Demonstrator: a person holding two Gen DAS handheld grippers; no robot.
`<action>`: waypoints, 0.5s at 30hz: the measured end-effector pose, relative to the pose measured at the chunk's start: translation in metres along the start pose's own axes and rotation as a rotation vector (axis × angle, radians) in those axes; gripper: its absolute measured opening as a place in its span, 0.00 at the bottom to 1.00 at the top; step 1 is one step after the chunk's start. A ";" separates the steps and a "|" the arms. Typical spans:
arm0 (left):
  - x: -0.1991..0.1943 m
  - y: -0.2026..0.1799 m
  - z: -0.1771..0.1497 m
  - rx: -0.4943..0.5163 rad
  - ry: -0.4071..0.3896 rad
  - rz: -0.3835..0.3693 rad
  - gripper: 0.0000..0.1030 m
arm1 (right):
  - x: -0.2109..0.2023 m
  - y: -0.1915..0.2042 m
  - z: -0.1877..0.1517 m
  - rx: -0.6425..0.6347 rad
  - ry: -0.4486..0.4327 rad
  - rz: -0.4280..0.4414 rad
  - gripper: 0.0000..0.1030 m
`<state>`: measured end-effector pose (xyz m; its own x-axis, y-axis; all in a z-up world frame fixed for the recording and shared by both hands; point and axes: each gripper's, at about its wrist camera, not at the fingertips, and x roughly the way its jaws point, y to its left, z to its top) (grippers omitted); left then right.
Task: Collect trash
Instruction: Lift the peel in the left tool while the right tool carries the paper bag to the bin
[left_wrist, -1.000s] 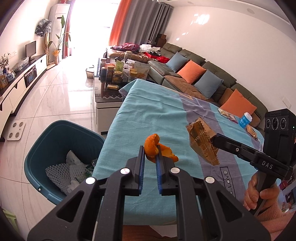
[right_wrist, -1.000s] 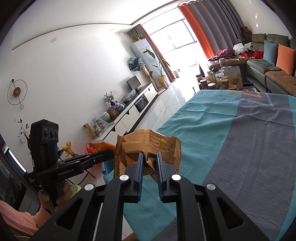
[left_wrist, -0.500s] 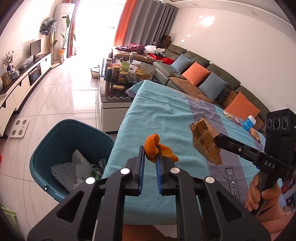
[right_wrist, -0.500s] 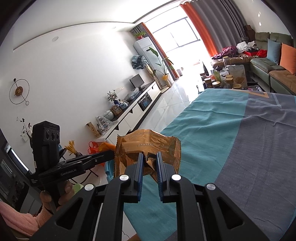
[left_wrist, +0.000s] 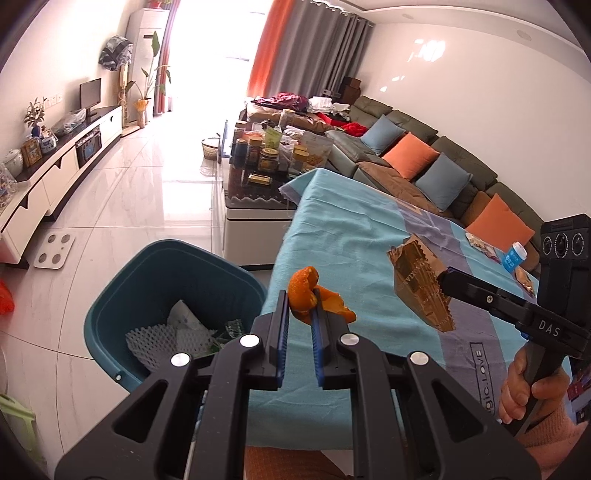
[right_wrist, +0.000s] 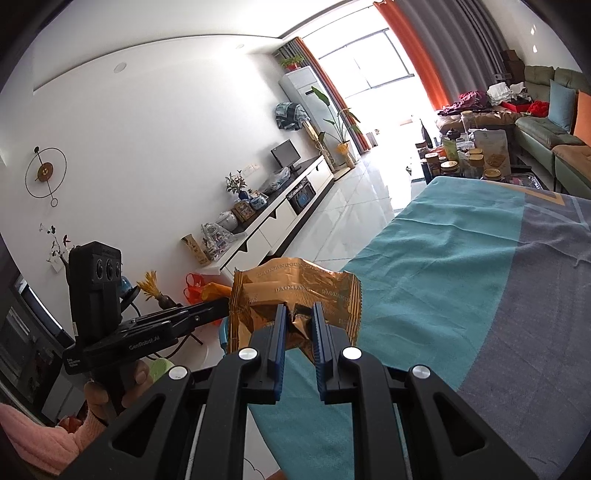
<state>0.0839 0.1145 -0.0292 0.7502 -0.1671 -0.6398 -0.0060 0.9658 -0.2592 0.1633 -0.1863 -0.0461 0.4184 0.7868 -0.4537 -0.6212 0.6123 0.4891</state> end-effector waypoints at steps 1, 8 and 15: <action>-0.001 0.003 0.000 -0.005 -0.002 0.005 0.12 | 0.002 0.002 0.001 -0.005 0.003 0.002 0.12; -0.003 0.028 0.003 -0.046 -0.013 0.056 0.12 | 0.025 0.016 0.010 -0.036 0.038 0.027 0.12; 0.002 0.055 0.002 -0.096 -0.003 0.099 0.12 | 0.052 0.032 0.015 -0.071 0.081 0.049 0.12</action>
<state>0.0861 0.1672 -0.0432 0.7445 -0.0715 -0.6638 -0.1431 0.9540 -0.2633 0.1754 -0.1244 -0.0426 0.3330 0.8051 -0.4908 -0.6859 0.5640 0.4598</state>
